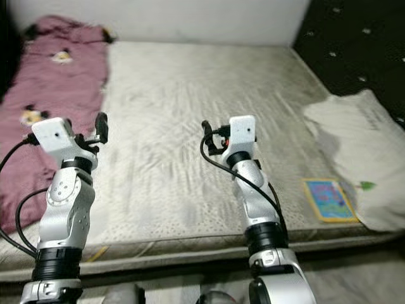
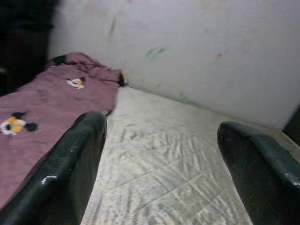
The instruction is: Clean up the room
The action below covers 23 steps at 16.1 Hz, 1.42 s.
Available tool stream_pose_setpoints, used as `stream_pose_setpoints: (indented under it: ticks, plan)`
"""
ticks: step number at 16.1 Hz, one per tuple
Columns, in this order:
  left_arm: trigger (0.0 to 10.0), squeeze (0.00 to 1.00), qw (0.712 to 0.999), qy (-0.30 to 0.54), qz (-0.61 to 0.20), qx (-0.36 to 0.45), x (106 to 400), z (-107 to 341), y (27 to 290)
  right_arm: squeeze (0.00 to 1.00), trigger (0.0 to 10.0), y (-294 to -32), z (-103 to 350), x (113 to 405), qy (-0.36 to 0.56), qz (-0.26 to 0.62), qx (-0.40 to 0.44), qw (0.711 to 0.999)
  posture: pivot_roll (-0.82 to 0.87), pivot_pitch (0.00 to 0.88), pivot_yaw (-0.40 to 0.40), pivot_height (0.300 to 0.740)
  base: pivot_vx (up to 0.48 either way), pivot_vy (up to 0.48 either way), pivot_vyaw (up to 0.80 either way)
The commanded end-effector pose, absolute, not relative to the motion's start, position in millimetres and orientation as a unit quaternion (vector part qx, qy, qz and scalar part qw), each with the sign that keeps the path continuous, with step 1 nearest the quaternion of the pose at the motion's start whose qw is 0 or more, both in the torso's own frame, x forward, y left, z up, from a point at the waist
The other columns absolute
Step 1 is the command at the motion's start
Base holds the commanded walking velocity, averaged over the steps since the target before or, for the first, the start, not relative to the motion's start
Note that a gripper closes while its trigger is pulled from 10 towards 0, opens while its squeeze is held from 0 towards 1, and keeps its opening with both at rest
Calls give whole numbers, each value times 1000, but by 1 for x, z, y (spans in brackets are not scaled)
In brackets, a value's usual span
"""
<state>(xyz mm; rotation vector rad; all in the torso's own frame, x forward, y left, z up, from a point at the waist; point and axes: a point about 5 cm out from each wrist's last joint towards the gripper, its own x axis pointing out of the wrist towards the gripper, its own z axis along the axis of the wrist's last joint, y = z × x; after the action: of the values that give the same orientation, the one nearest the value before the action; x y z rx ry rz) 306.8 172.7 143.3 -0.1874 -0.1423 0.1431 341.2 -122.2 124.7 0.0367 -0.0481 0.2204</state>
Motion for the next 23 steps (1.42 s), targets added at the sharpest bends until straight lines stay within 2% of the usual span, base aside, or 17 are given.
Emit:
stream_pose_setpoints:
  ticks: [1, 8, 17, 23]
  plan:
    - [10000, 0, 991, -80, 60, -93, 309, 152, 167, 0, 10000, -126, 129, 344, -29, 107, 14, 994, 69, 0, -45, 740, 0, 480, 0]
    - [10000, 0, 991, -91, 43, -86, 310, 161, 160, 0, 10000, -117, 135, 344, -39, 129, -1, 991, 58, 0, -47, 740, 0, 480, 0]
    - [10000, 0, 992, -76, 47, -90, 312, 153, 166, 0, 10000, -116, 129, 344, -29, 128, -1, 991, 51, 0, -40, 740, 0, 480, 0]
    - [10000, 0, 992, -79, 55, -87, 311, 153, 171, 0, 10000, -115, 127, 344, -26, 129, 0, 991, 54, 0, -42, 740, 0, 480, 324]
